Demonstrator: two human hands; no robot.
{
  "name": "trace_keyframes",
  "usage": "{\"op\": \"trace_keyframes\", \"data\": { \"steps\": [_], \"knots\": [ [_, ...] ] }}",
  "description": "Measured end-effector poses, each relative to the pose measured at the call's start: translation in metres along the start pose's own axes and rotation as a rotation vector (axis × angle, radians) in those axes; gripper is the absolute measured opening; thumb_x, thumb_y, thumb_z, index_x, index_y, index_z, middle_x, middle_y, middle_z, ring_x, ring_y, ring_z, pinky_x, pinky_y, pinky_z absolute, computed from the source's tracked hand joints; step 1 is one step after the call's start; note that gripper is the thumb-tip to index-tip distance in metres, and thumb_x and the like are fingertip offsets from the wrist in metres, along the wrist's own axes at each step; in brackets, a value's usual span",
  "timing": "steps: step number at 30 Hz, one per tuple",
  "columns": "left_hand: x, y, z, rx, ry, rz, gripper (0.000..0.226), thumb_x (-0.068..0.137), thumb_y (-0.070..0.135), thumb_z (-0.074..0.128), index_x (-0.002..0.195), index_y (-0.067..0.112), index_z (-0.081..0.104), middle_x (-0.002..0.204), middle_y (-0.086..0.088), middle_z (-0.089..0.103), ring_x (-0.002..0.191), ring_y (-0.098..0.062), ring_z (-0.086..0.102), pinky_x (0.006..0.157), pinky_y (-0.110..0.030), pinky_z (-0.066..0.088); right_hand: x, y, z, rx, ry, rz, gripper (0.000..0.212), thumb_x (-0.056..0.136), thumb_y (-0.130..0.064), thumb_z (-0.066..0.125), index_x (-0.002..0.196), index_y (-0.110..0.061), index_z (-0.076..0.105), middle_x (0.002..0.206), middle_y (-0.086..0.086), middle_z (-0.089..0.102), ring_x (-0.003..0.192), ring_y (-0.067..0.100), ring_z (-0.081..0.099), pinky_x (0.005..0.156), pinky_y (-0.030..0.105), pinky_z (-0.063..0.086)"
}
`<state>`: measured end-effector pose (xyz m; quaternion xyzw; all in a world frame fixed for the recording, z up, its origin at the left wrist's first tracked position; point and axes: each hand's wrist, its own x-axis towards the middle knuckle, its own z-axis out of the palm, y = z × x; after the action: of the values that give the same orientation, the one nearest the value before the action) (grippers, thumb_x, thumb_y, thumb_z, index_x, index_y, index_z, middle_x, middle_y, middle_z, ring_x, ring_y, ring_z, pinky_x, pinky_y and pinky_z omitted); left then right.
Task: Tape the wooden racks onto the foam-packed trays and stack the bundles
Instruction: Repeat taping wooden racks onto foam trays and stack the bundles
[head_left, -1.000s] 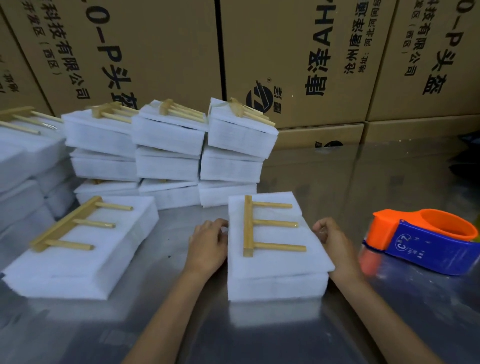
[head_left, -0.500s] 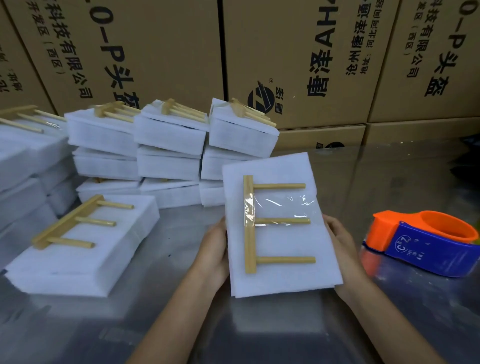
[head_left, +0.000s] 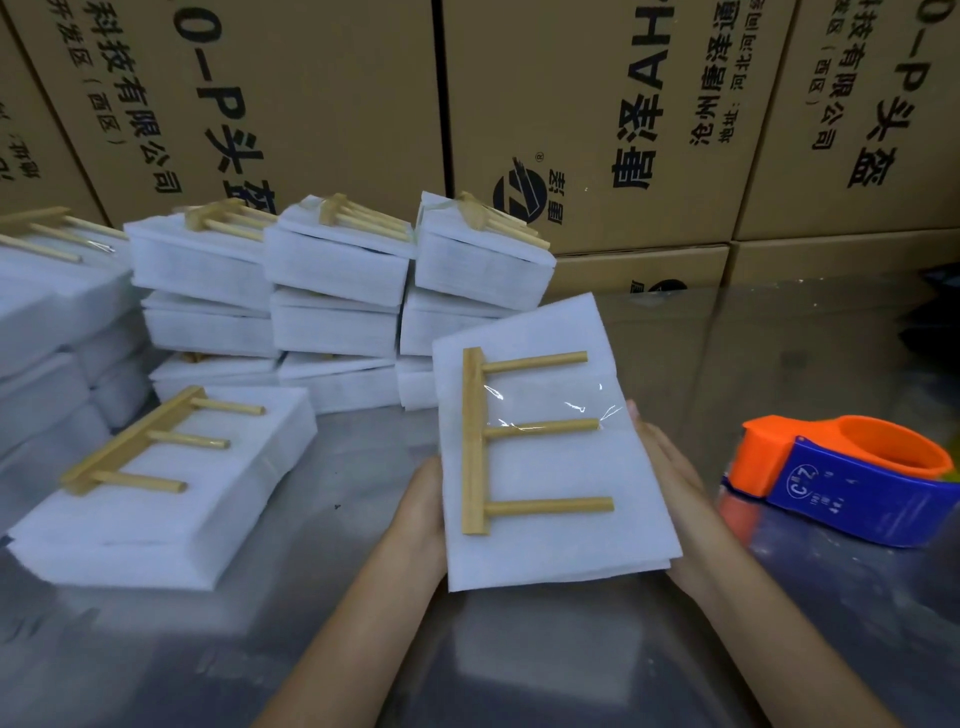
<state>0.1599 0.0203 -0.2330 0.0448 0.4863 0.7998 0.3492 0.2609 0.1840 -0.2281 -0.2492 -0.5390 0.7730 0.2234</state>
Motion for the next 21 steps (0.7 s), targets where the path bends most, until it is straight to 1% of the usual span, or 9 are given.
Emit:
{"op": "trace_keyframes", "data": {
  "steps": [2,4,6,8,10,14,15,18,21],
  "knots": [
    [0.001,0.000,0.001,-0.007,0.020,-0.014,0.055,0.099,0.020,0.041,0.058,0.010,0.077,0.066,-0.012,0.073,0.054,-0.025,0.071,0.043,-0.030,0.055,-0.001,-0.001,0.001,-0.009,0.084,-0.024,0.057,0.051,-0.072,0.070,0.089,-0.030,0.067,0.076,-0.006,0.075,0.065,0.007,0.070,0.055,0.023,0.054],
    [0.000,0.000,0.003,0.012,0.053,-0.022,0.042,0.098,0.020,0.043,0.073,0.007,0.074,0.070,-0.013,0.073,0.056,-0.027,0.071,0.045,-0.032,0.057,-0.001,0.000,0.000,-0.016,0.147,-0.092,0.058,0.051,-0.070,0.070,0.093,-0.030,0.063,0.075,-0.008,0.072,0.059,0.003,0.068,0.047,0.019,0.049],
    [-0.001,0.000,0.003,0.042,0.072,-0.009,0.032,0.098,0.020,0.044,0.085,0.007,0.070,0.076,-0.014,0.074,0.061,-0.027,0.073,0.049,-0.033,0.059,-0.001,0.002,-0.004,-0.068,0.121,-0.164,0.051,0.058,-0.066,0.070,0.093,-0.029,0.067,0.077,-0.006,0.072,0.063,0.005,0.068,0.051,0.021,0.050],
    [0.000,0.001,0.002,0.063,0.081,0.027,0.029,0.098,0.019,0.045,0.088,0.008,0.069,0.078,-0.012,0.075,0.064,-0.025,0.073,0.050,-0.032,0.058,-0.002,0.002,-0.005,-0.108,0.037,-0.196,0.036,0.069,-0.061,0.067,0.088,-0.032,0.074,0.080,-0.004,0.074,0.069,0.009,0.068,0.061,0.026,0.051],
    [0.001,0.001,0.001,0.065,0.081,0.029,0.030,0.098,0.020,0.046,0.085,0.008,0.070,0.076,-0.012,0.075,0.063,-0.025,0.073,0.048,-0.031,0.057,-0.003,0.001,-0.005,-0.078,-0.043,-0.168,0.026,0.079,-0.056,0.064,0.082,-0.034,0.078,0.073,-0.004,0.073,0.067,0.011,0.064,0.063,0.027,0.050],
    [0.003,0.002,-0.002,0.057,0.091,0.012,0.030,0.097,0.023,0.047,0.086,0.009,0.071,0.080,-0.014,0.074,0.066,-0.029,0.073,0.052,-0.036,0.059,-0.002,0.005,-0.006,-0.124,-0.068,-0.181,0.033,0.088,-0.051,0.061,0.085,-0.022,0.077,0.072,0.002,0.069,0.069,0.014,0.056,0.066,0.032,0.042],
    [0.004,0.002,-0.003,0.056,0.090,0.011,0.033,0.097,0.023,0.046,0.083,0.009,0.073,0.080,-0.014,0.074,0.066,-0.028,0.073,0.053,-0.036,0.059,-0.002,0.006,-0.006,-0.121,-0.060,-0.184,0.032,0.089,-0.049,0.061,0.084,-0.021,0.077,0.071,0.001,0.068,0.067,0.012,0.056,0.065,0.030,0.042],
    [0.008,-0.002,-0.005,0.033,0.064,0.034,0.052,0.097,0.021,0.043,0.058,0.015,0.076,0.068,-0.009,0.073,0.059,-0.023,0.072,0.049,-0.031,0.057,0.000,0.006,-0.008,-0.128,-0.026,-0.183,0.025,0.093,-0.038,0.063,0.079,-0.022,0.077,0.066,-0.003,0.067,0.059,0.008,0.053,0.055,0.023,0.040],
    [0.007,-0.002,-0.003,0.055,0.047,0.033,0.054,0.097,0.019,0.041,0.055,0.016,0.075,0.066,-0.008,0.072,0.057,-0.022,0.071,0.048,-0.029,0.056,0.003,0.006,-0.010,-0.131,-0.031,-0.209,0.022,0.095,-0.031,0.062,0.079,-0.025,0.076,0.070,-0.003,0.068,0.063,0.008,0.055,0.057,0.023,0.042]
  ]
}}
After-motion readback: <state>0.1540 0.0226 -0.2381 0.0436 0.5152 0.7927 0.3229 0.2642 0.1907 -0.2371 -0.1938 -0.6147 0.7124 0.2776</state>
